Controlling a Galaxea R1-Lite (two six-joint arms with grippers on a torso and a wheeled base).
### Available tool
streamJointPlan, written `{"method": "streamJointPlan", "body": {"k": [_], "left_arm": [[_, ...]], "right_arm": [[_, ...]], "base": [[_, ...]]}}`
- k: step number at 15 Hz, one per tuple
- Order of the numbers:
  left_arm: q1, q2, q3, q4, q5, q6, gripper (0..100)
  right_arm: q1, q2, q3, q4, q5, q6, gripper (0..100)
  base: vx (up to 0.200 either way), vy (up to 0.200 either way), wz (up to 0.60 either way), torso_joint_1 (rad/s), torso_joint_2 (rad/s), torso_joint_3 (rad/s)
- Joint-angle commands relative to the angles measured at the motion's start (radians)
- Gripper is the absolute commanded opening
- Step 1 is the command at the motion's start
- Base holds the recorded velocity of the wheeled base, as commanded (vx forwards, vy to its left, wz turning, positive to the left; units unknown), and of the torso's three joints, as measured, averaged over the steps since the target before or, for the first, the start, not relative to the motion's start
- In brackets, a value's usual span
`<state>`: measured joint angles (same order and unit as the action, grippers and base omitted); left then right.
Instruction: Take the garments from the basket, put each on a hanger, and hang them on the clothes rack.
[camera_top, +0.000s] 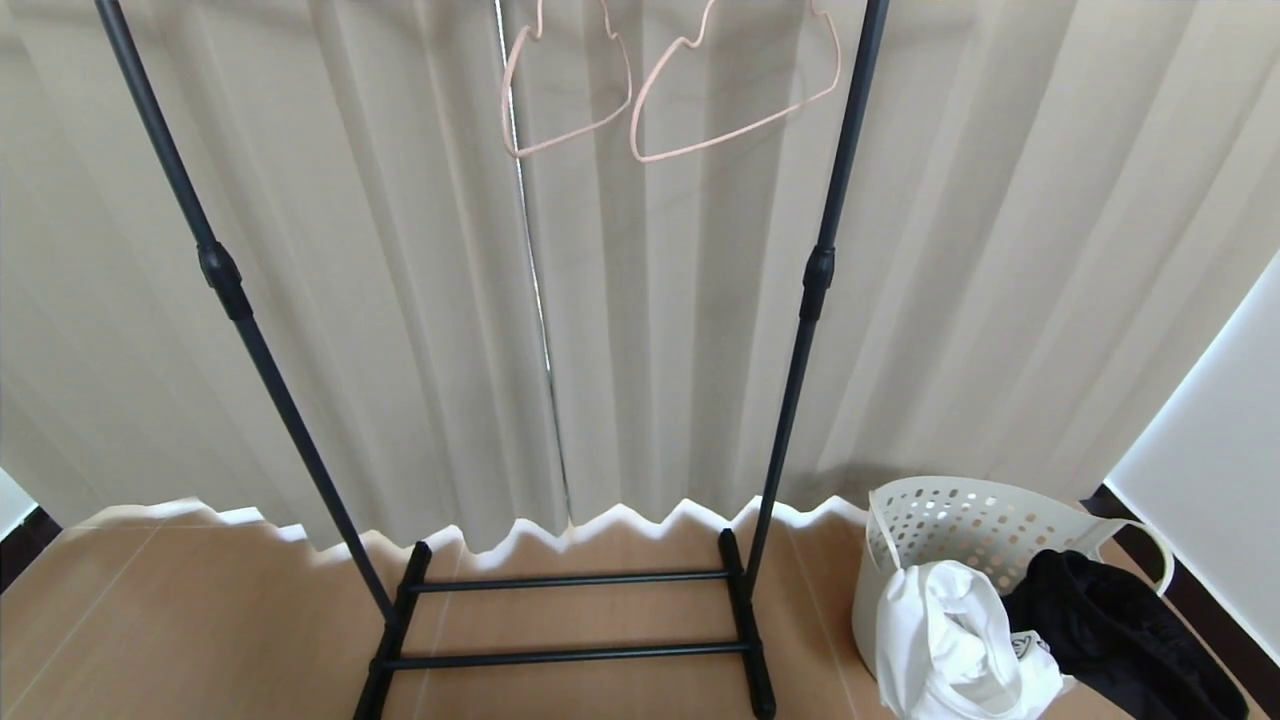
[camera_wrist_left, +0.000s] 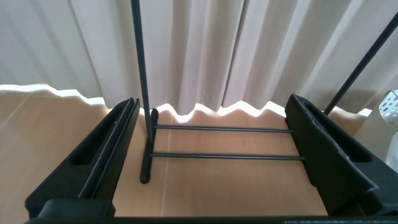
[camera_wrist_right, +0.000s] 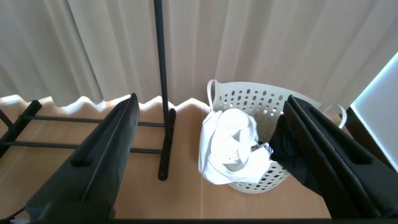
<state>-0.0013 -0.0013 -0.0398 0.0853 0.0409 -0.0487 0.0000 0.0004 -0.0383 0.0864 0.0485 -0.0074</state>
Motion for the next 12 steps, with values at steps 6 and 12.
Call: {"method": "streamJointPlan", "body": {"k": [6, 12], "left_arm": [[0.001, 0.001, 0.000, -0.001, 0.001, 0.000, 100], [0.000, 0.001, 0.000, 0.001, -0.003, -0.002, 100]], "right_arm": [[0.000, 0.001, 0.000, 0.000, 0.001, 0.000, 100], [0.000, 0.001, 0.000, 0.000, 0.001, 0.000, 100]], "base": [[0.000, 0.000, -0.50, -0.003, 0.03, 0.019], [0.000, -0.133, 0.00, 0.001, 0.00, 0.004]]}}
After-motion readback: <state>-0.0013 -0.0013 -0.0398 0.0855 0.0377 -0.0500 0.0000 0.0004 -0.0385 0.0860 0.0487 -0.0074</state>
